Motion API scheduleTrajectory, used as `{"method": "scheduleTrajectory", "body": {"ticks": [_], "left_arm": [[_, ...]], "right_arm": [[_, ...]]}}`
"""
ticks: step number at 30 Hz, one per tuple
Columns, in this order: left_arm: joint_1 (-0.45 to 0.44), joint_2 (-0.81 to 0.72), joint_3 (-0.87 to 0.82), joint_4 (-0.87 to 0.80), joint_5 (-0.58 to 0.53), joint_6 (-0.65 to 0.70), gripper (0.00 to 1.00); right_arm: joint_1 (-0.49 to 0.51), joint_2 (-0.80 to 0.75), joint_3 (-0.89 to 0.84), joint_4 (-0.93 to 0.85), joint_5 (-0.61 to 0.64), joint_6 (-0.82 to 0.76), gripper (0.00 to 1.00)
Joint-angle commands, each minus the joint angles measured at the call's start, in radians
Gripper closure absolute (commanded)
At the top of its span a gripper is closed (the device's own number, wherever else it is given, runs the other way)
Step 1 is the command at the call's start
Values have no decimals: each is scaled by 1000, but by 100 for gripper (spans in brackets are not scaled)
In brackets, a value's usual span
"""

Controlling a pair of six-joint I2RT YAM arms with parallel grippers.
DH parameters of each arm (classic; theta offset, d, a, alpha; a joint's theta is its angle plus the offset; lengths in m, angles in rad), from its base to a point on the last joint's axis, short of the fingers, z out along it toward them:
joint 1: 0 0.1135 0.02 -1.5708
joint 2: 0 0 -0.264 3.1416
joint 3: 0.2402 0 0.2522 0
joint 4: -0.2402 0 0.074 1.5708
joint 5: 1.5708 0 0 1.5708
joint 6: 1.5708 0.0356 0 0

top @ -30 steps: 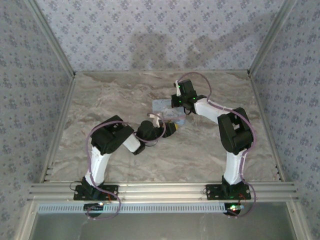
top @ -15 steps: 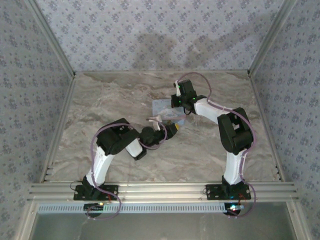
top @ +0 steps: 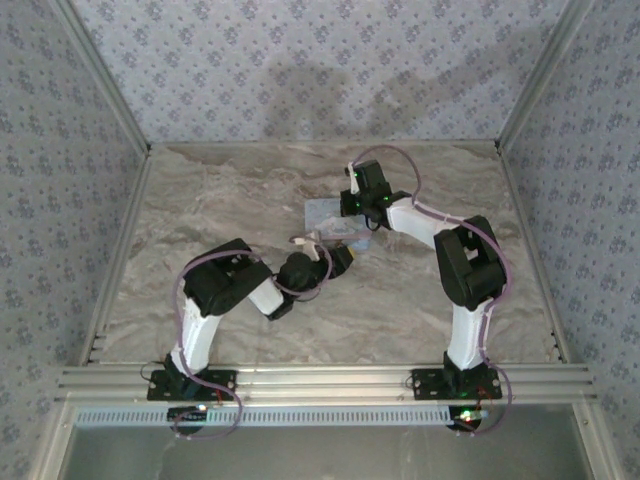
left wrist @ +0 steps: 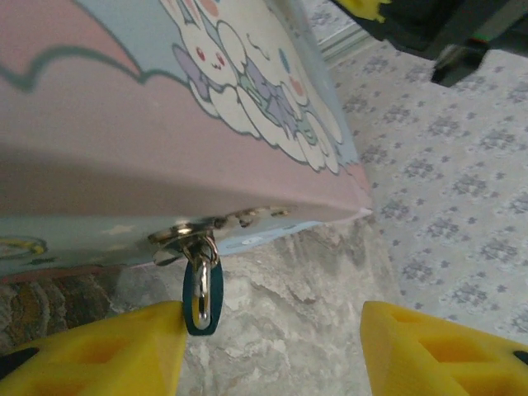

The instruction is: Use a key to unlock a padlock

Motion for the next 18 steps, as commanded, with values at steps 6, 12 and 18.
{"method": "scheduleTrajectory", "body": {"ticks": [6,12,18], "left_arm": [[-16,19,3,-490,-90,-10,41],[-24,73,2,-308,-105,39,42],[-25,111,38,-212,-42,140,47]], "right_arm": [[0,-37,-32,-25,13,15,100],[0,-44,-40,-17,10,12,100],[-7,-54,-58,-15,11,9,100]]}}
